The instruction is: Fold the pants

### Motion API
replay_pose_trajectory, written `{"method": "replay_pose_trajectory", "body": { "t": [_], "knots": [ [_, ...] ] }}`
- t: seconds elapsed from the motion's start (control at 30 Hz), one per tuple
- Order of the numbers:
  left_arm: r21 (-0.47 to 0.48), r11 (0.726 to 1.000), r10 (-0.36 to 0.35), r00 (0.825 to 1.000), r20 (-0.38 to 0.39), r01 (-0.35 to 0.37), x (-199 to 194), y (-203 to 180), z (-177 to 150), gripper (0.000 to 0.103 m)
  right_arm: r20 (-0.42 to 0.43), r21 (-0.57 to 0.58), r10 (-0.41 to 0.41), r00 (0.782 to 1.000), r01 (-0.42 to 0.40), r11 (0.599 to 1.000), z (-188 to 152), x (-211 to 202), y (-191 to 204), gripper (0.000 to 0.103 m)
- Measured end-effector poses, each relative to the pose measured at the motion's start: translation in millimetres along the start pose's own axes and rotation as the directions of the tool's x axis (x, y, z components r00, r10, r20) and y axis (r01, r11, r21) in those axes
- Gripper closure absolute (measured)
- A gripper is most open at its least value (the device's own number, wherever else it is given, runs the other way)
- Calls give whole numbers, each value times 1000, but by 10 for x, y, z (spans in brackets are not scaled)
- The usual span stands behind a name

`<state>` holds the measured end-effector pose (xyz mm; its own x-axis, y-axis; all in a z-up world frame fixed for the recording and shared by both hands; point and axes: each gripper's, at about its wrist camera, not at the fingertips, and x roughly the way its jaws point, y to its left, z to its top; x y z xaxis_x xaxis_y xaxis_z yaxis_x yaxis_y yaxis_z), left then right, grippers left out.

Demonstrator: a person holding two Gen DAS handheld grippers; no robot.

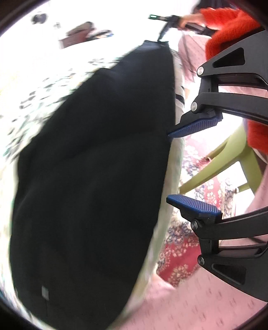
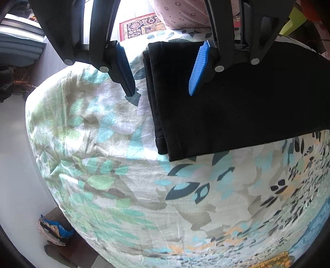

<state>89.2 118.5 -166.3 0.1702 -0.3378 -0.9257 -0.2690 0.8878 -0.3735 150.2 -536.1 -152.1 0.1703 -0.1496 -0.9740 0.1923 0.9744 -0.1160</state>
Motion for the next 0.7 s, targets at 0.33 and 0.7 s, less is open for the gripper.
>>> {"method": "replay_pose_trajectory", "body": {
  "t": [0.33, 0.7],
  "knots": [
    [229, 917, 291, 940, 178, -327, 93, -130, 452, 38, 198, 14, 336, 921, -346, 938, -170, -626, 1107, 35],
    [167, 947, 229, 942, 246, -274, -238, -48, 557, 29, 143, 91, 437, 888, -452, 888, -555, -60, 2021, 35]
  ]
}}
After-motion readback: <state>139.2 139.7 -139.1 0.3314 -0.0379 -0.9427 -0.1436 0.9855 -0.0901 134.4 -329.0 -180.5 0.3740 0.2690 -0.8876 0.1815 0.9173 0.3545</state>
